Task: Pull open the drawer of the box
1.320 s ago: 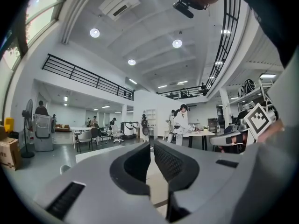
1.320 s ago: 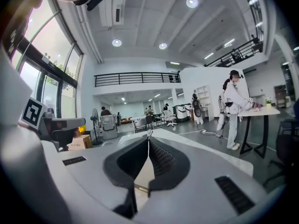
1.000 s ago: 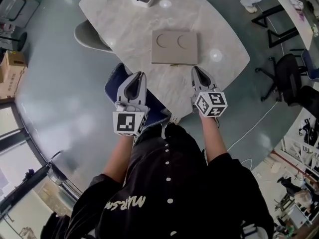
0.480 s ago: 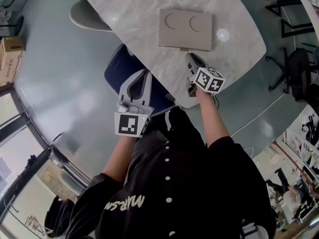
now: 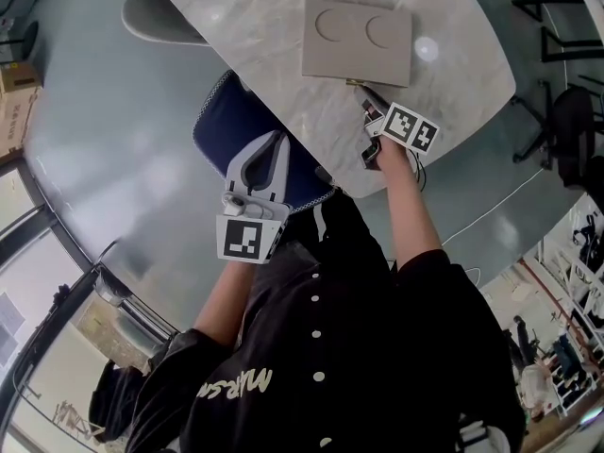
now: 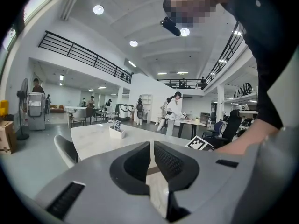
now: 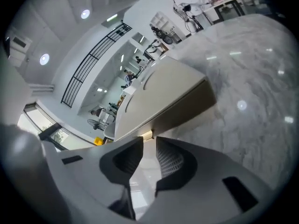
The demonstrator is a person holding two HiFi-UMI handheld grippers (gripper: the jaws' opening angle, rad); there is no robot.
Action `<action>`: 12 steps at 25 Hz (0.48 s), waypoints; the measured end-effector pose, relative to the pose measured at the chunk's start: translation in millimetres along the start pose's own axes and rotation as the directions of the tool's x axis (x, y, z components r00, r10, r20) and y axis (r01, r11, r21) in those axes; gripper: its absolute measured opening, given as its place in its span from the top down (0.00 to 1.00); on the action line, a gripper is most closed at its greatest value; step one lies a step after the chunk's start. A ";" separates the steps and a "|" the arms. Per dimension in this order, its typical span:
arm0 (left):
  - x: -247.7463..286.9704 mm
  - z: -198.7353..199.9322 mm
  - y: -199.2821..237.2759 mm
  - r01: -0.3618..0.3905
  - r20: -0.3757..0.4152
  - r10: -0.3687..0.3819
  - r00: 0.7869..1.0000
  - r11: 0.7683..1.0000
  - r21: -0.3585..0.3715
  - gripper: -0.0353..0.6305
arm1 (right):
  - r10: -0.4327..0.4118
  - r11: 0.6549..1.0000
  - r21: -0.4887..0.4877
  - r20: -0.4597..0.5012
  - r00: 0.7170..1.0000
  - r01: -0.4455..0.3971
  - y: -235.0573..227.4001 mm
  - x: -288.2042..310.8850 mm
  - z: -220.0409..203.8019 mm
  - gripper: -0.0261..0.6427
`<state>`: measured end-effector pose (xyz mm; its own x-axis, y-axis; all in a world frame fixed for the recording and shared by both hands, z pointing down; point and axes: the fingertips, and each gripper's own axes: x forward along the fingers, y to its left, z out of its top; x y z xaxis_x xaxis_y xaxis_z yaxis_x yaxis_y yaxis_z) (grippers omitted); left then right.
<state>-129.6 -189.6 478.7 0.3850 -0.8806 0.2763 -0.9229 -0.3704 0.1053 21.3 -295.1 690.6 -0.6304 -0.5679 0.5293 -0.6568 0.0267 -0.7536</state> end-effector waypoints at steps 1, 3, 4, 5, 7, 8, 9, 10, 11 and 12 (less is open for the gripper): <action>-0.4 -2.1 0.0 -0.002 -0.007 0.002 1.000 1.000 0.001 0.90 | 0.004 0.999 0.034 -0.009 1.000 -0.004 -0.6 0.9 -1.4 0.86; 0.1 -4.3 -0.8 -0.003 -0.013 0.003 1.000 1.000 -0.002 0.90 | 0.021 0.994 0.107 0.004 1.000 -0.021 -1.6 2.9 0.0 0.86; 0.9 -4.6 -2.0 -0.001 -0.016 0.001 1.000 1.000 -0.009 0.90 | 0.032 0.990 0.140 0.014 0.999 -0.034 -2.2 4.2 1.7 0.86; 1.9 -4.3 -3.5 0.003 -0.016 -0.003 1.000 1.000 -0.016 0.90 | 0.043 0.985 0.164 0.020 0.999 -0.045 -2.7 5.7 3.3 0.87; 3.3 -3.8 -5.7 0.008 -0.016 -0.008 1.000 1.000 -0.020 0.90 | 0.059 0.980 0.188 0.023 0.998 -0.062 -2.9 8.0 5.0 0.88; 3.8 -3.9 -6.1 0.009 -0.017 -0.009 1.000 1.000 -0.019 0.90 | 0.065 0.979 0.194 0.023 0.998 -0.068 -2.8 8.6 5.3 0.88; 4.2 -4.0 -6.1 0.009 -0.018 -0.009 1.000 1.000 -0.019 0.90 | 0.071 0.977 0.201 0.024 0.997 -0.074 -2.7 9.0 5.4 0.88; 4.5 -4.1 -5.8 0.009 -0.018 -0.009 1.000 1.000 -0.018 0.90 | 0.078 0.974 0.212 0.026 0.997 -0.082 -2.7 9.4 5.2 0.89; 4.8 -4.2 -5.6 0.010 -0.018 -0.010 1.000 1.000 -0.016 0.90 | 0.085 0.970 0.225 0.029 0.996 -0.089 -2.8 9.6 4.7 0.89; 5.1 -4.4 -5.8 0.010 -0.017 -0.011 1.000 1.000 -0.015 0.90 | 0.089 0.967 0.235 0.032 0.995 -0.095 -3.0 9.4 4.0 0.89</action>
<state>-122.3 -190.6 483.7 0.3946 -0.8713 0.2918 -0.9188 -0.3750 0.1228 19.0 -303.8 696.2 -0.6728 -0.5896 0.4469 -0.4788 -0.1134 -0.8706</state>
